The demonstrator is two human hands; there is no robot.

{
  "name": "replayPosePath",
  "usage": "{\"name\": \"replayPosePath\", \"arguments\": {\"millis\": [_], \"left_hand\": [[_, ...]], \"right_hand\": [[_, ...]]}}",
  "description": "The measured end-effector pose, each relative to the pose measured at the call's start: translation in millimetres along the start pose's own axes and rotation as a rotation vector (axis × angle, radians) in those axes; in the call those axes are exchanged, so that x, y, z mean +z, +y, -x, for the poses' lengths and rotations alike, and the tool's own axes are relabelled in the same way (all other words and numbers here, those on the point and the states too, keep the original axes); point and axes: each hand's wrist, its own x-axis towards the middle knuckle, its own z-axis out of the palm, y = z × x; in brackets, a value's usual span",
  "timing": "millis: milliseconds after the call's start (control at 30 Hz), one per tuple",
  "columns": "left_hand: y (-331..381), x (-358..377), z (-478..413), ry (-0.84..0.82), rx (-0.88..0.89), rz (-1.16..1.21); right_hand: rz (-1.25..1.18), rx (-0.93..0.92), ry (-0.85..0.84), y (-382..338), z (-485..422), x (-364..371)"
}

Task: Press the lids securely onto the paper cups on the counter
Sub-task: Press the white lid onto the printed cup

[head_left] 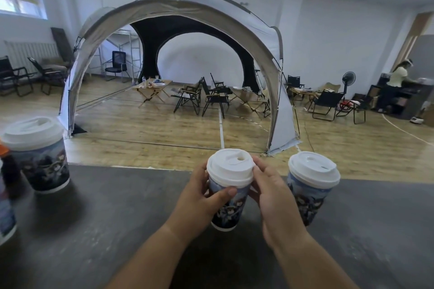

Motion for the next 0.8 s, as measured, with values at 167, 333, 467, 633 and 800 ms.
{"name": "replayPosePath", "arguments": {"millis": [167,333,467,633,800], "left_hand": [[-0.4,0.0,0.2,-0.002,-0.002,-0.003],[1.7,0.5,1.1,-0.005,-0.009,0.003],[5.5,1.5,3.6,-0.003,-0.002,0.031],[19.6,12.3,11.3,0.023,-0.032,0.183],[20.2,17.1,8.9,0.059,-0.029,0.183]], "right_hand": [[0.019,-0.046,-0.021,2.4,11.1,6.1],[0.008,-0.054,-0.094,-1.7,18.3,8.9],[-0.008,-0.043,-0.128,-3.1,15.6,5.8],[-0.049,-0.037,-0.185,-2.7,13.5,3.6],[-0.105,-0.029,-0.146,3.4,10.5,9.0]]}}
